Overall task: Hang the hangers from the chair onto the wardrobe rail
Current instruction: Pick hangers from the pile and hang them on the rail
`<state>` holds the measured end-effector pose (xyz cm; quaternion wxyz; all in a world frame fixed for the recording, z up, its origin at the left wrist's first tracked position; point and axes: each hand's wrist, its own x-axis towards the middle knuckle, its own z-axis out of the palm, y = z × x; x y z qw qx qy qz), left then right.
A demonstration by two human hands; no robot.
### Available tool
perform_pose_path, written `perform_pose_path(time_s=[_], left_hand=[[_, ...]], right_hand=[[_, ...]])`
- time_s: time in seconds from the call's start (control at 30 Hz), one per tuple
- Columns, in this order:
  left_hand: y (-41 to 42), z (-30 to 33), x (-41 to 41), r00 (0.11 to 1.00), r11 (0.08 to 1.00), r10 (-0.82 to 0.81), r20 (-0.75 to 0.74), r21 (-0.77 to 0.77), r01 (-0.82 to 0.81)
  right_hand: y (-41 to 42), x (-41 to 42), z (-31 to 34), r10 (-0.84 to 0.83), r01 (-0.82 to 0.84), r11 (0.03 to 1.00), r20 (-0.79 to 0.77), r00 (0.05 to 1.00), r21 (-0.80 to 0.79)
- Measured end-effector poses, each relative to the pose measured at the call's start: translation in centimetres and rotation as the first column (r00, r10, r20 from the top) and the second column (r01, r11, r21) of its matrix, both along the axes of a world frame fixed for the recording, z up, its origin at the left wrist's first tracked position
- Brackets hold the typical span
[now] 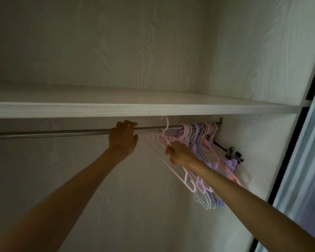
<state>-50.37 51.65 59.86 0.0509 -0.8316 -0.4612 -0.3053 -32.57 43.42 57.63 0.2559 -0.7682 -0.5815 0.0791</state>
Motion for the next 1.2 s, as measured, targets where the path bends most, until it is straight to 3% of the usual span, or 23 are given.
perform_pose_path(time_s=[0.1, 0.23, 0.33, 0.43, 0.53, 0.6, 0.87, 1.1, 1.2], left_hand=[[0.6, -0.8, -0.5, 0.986, 0.994, 0.070, -0.152, 0.095, -0.056], [0.8, -1.4, -0.9, 0.986, 0.985, 0.077, -0.150, 0.165, -0.051], [1.0, -1.8, -1.0, 0.991, 0.981, 0.060, -0.117, 0.190, -0.037], [1.5, -1.7, -0.9, 0.993, 0.978, 0.055, -0.109, 0.206, -0.031], [1.8, -1.2, -0.9, 0.995, 0.978, 0.039, -0.096, 0.210, -0.018], [1.8, -1.0, -0.8, 0.995, 0.979, 0.039, -0.097, 0.204, -0.018], [2.2, -1.4, -0.8, 0.995, 0.971, 0.054, -0.082, 0.236, -0.033], [1.6, -2.2, -0.7, 0.991, 0.970, 0.055, -0.123, 0.241, -0.024], [1.0, -2.9, -1.2, 0.987, 0.986, 0.054, -0.150, 0.161, -0.030]], right_hand=[[1.6, 0.5, -1.2, -0.034, 0.034, 0.997, -0.002, 0.999, -0.075], [1.7, 0.7, -2.0, -0.024, 0.029, 0.987, 0.037, 0.999, -0.159], [2.0, 1.2, -1.6, -0.139, 0.131, 0.990, 0.259, 0.956, 0.046], [3.0, 1.3, 0.0, -0.162, 0.042, 0.926, 0.294, 0.942, 0.376], [4.8, 1.4, 1.6, -0.067, -0.130, 0.945, 0.564, 0.823, 0.302], [5.8, 1.8, 1.8, -0.054, -0.141, 0.964, 0.685, 0.727, 0.225], [4.8, 6.1, 1.0, -0.210, -0.028, 0.945, 0.671, 0.711, 0.325], [4.2, 7.2, 0.9, -0.203, 0.095, 0.976, 0.667, 0.717, 0.195], [2.6, 6.9, 0.4, -0.208, 0.073, 0.970, 0.632, 0.747, 0.233]])
